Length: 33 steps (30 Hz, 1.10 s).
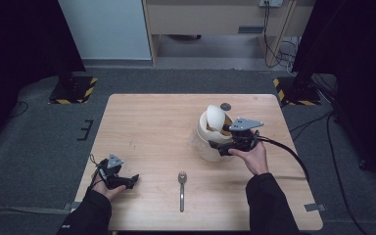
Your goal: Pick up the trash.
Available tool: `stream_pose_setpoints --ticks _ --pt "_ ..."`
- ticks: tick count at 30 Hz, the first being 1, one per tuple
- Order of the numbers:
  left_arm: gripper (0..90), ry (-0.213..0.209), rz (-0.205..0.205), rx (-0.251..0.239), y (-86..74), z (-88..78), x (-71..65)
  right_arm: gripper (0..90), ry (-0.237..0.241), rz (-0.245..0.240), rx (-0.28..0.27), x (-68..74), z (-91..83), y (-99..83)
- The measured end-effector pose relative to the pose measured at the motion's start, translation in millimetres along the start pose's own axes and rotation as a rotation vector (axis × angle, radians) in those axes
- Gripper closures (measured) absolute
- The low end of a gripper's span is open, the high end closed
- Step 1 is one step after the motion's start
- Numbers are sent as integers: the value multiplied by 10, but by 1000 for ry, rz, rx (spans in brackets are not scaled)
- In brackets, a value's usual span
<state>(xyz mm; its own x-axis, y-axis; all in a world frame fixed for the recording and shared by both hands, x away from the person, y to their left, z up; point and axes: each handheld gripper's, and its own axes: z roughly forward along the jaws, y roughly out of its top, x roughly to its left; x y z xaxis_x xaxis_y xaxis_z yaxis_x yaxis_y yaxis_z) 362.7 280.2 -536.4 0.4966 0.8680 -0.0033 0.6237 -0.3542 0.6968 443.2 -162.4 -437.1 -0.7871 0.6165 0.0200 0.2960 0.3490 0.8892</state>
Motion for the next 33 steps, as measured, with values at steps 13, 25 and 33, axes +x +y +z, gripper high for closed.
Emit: stream_pose_setpoints --ticks 13,25,33 --pt "0 -2 1 0 0 -1 1 190 -9 -1 -20 -13 -128 33" --pt "66 -17 7 21 33 -35 3 196 -115 76 -138 -129 -704 10" --pt "176 -51 -20 17 84 -92 -34 201 -195 159 -94 -238 -995 -448"
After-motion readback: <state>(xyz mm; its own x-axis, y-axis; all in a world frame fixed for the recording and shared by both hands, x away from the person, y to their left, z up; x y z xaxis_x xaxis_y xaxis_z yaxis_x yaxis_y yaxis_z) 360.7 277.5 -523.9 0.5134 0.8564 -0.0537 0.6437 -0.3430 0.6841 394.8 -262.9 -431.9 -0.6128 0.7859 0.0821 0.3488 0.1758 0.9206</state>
